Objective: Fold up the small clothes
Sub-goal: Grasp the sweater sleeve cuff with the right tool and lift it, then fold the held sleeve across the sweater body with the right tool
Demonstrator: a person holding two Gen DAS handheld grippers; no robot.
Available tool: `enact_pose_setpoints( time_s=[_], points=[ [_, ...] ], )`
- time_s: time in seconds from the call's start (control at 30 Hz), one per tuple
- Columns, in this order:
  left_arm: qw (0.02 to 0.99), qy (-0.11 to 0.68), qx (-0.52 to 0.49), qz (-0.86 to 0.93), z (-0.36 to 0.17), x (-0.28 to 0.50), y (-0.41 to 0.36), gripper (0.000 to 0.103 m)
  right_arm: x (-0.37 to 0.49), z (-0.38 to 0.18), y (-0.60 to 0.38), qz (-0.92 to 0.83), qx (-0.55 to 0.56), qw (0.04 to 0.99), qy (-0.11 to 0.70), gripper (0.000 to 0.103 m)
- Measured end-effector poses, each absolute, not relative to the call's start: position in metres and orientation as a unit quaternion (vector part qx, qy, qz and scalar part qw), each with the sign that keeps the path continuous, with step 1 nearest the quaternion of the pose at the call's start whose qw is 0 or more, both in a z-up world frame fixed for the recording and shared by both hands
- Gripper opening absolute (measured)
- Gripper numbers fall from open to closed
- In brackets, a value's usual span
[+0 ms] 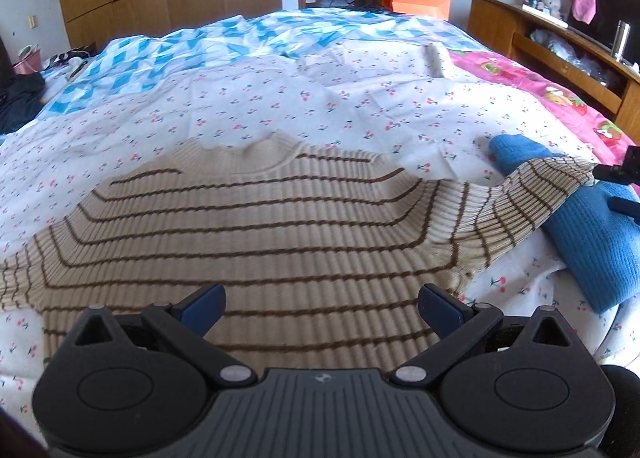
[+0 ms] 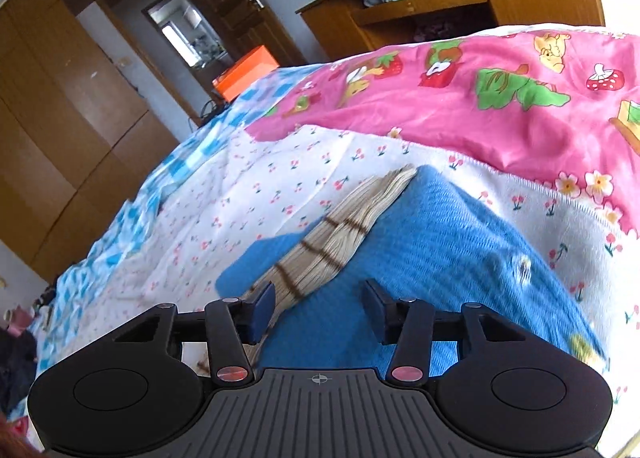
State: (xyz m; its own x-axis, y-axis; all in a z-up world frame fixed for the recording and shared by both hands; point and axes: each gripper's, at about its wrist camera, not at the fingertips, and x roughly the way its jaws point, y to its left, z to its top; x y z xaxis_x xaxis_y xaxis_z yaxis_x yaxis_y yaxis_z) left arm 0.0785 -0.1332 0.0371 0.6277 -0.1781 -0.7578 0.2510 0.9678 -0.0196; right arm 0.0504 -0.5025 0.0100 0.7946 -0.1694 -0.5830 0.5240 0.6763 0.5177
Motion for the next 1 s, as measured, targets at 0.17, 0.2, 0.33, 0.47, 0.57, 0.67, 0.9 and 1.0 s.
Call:
enact_pose_setpoints(
  time_s=[0.17, 0.2, 0.33, 0.47, 0.57, 0.67, 0.9, 1.0],
  points=[
    [0.894, 0.426, 0.052, -0.132, 0.03, 0.084, -0.151, 0.103, 0.065, -0.001, -0.527, -0.199, 0.4, 0.859, 0.249, 0.045],
    [0.893, 0.427, 0.054, -0.133, 0.029, 0.085, -0.153, 0.103, 0.068, -0.001, -0.53, -0.199, 0.404, 0.858, 0.248, 0.045],
    [0.888, 0.436, 0.053, -0.138, 0.023, 0.085, -0.157, 0.103, 0.074, -0.002, -0.531, -0.2, 0.401, 0.856, 0.258, 0.045],
    [0.886, 0.439, 0.048, -0.14, 0.02, 0.084, -0.157, 0.103, 0.078, -0.004, -0.535, -0.203, 0.415, 0.85, 0.255, 0.044],
    [0.886, 0.44, 0.046, -0.14, 0.02, 0.082, -0.154, 0.103, 0.088, -0.007, -0.536, -0.208, 0.414, 0.847, 0.263, 0.034],
    [0.888, 0.437, 0.04, -0.138, 0.022, 0.079, -0.145, 0.103, 0.093, -0.007, -0.531, -0.194, 0.422, 0.843, 0.273, 0.014],
    [0.896, 0.429, 0.023, -0.111, 0.02, 0.073, -0.101, 0.103, 0.094, 0.052, -0.465, -0.09, 0.396, 0.881, 0.24, 0.013],
    [0.898, 0.43, -0.001, -0.096, 0.017, 0.072, -0.075, 0.103, 0.103, 0.087, -0.415, -0.022, 0.377, 0.897, 0.229, 0.011]
  ],
)
